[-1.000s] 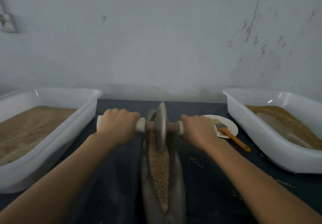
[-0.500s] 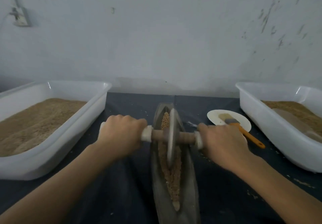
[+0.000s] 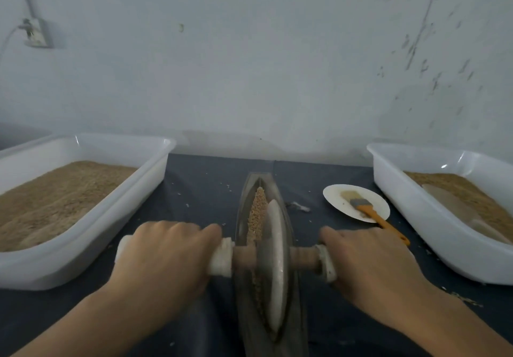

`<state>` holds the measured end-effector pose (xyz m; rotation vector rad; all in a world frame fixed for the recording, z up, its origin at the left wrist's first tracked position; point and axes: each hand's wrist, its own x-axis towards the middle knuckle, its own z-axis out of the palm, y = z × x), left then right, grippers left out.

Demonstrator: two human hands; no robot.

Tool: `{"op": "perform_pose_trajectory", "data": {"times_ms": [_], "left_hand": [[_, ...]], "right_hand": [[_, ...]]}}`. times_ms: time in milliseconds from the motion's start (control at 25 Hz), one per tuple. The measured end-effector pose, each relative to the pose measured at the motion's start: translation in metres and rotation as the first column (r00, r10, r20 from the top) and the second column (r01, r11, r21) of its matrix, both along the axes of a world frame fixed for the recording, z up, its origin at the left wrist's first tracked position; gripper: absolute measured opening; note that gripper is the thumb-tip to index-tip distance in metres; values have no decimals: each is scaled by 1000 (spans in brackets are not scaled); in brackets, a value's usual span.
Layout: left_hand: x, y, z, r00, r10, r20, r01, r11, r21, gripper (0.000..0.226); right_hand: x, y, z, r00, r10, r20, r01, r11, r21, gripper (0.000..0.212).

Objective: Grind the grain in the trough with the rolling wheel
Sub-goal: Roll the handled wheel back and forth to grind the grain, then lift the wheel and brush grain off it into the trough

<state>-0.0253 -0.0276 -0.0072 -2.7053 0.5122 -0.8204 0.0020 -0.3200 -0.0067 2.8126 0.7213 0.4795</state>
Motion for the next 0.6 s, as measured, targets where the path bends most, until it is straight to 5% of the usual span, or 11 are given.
{"op": "perform_pose_trajectory", "data": {"times_ms": [80, 280, 400, 520, 600], "left_hand": [[9, -7, 1, 992, 96, -85, -92, 995, 48, 50], [92, -29, 11, 972, 232, -47, -231, 973, 23, 14], [108, -28, 11, 980, 199, -3, -199, 980, 12, 20], [80, -16, -6, 992, 123, 29, -124, 992, 25, 45], [61, -11, -15, 998, 34, 50, -32, 998, -50, 54]], "right_hand": [[12, 6, -5, 990, -81, -113, 84, 996, 28, 32], [90, 35, -17, 977, -190, 100, 169, 968, 184, 19], [103, 33, -24, 974, -188, 130, 158, 965, 210, 24], [71, 13, -26, 988, 54, 147, -92, 960, 265, 42], [41, -5, -16, 965, 256, 50, -253, 875, 412, 64]]}}
